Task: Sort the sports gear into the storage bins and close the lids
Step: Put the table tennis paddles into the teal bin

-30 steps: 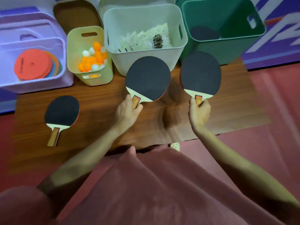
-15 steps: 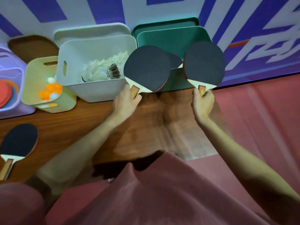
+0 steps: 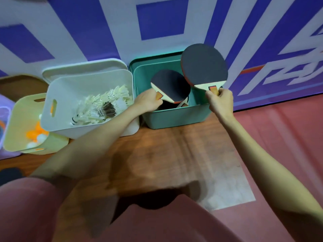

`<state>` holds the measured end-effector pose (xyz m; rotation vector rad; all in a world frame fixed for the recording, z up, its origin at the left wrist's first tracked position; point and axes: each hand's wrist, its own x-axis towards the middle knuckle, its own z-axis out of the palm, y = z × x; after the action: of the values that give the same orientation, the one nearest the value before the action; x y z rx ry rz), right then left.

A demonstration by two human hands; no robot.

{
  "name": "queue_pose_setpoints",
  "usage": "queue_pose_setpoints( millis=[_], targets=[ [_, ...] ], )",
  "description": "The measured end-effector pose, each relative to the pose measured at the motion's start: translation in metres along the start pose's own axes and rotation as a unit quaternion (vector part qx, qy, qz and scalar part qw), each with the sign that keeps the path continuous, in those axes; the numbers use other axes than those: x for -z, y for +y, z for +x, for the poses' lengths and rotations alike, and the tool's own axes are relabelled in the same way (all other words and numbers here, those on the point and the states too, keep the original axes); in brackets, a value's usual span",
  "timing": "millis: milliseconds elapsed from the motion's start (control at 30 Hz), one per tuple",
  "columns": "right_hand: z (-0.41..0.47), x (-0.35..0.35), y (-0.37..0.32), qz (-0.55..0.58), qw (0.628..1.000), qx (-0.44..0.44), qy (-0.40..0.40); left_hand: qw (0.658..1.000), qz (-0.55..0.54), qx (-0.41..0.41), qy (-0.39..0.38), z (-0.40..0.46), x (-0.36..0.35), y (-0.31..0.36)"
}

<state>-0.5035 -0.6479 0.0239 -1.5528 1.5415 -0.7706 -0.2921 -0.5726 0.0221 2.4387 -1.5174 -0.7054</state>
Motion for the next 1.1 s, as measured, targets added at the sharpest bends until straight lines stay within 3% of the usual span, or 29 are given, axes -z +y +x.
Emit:
queue_pose_setpoints(
  millis=[433,800,900,1100],
  targets=[
    [0.061,-0.008,0.001,-0.234,0.964,0.009,-0.128,0.997,0.001,0.038,-0.074,0.057,-0.043,-0.01],
    [0.08,-0.047,-0.001,-0.277,0.923,0.025,-0.264,0.984,0.057,0.029,-0.165,0.048,-0.019,-0.02],
    [0.081,-0.06,-0.003,-0.294,0.91,0.035,-0.289,0.991,0.04,-0.017,-0.129,0.041,-0.009,-0.025],
    [0.08,-0.071,-0.005,-0.294,0.893,0.051,-0.337,0.996,-0.01,-0.082,0.03,0.017,0.014,-0.042]
  ],
)
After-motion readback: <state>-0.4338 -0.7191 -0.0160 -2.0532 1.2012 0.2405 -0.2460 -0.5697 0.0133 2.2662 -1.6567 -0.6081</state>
